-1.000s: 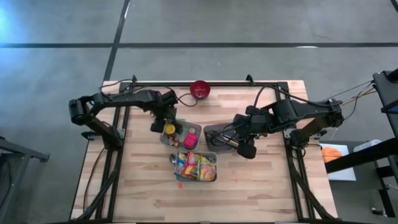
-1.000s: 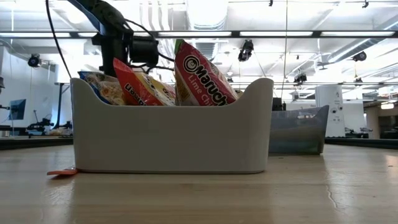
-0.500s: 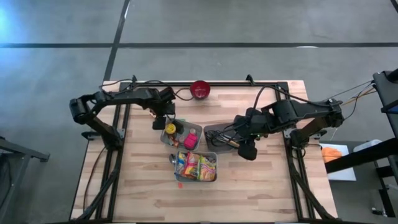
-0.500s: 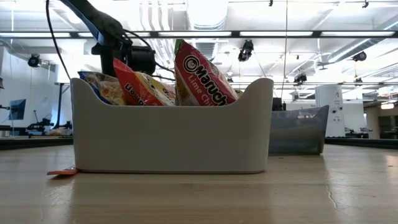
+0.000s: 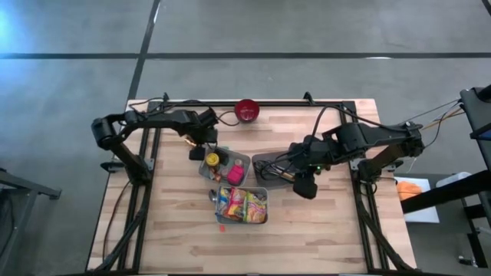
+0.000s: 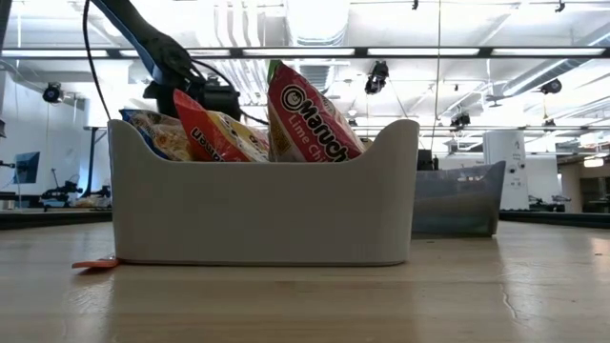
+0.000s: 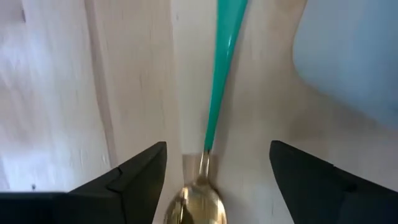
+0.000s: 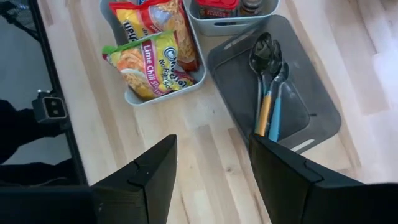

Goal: Pick & Place Food Item
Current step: Put the green spoon into the black bin

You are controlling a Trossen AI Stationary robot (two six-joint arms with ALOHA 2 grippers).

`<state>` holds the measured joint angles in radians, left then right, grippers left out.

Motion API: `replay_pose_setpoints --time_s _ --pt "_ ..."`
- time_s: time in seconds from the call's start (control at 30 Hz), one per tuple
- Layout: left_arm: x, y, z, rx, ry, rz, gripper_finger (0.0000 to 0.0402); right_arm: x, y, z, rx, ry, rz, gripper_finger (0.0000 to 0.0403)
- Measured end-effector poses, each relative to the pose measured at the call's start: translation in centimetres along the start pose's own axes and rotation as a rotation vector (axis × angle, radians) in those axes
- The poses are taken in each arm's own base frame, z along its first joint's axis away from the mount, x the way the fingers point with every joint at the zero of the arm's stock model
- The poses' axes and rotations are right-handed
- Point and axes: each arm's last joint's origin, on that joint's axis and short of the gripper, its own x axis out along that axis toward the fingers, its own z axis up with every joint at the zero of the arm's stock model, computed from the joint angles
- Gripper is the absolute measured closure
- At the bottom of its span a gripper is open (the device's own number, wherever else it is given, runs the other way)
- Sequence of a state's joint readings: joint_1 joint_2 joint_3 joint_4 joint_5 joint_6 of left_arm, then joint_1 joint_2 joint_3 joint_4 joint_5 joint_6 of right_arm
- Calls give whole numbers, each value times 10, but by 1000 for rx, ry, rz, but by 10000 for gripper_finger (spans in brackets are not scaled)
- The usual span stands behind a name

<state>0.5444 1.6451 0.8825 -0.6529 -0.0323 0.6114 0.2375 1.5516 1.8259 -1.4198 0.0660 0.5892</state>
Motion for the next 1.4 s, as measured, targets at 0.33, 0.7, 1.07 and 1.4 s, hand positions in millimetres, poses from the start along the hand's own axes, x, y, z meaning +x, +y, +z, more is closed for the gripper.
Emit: replay_pose_setpoints --time_s 0.33,0.7,1.07,1.4 --pt "3 5 1 23 -37 -2 120 0 1 0 7 2 20 209" --pt "-15 8 -8 -80 -17 27 163 0 1 0 3 5 24 209" --pt "-14 18 -17 -59 -49 14 169 0 1 0 -12 5 24 209" --pt "0 18 -16 -31 -27 -36 169 0 2 0 2 4 26 209"
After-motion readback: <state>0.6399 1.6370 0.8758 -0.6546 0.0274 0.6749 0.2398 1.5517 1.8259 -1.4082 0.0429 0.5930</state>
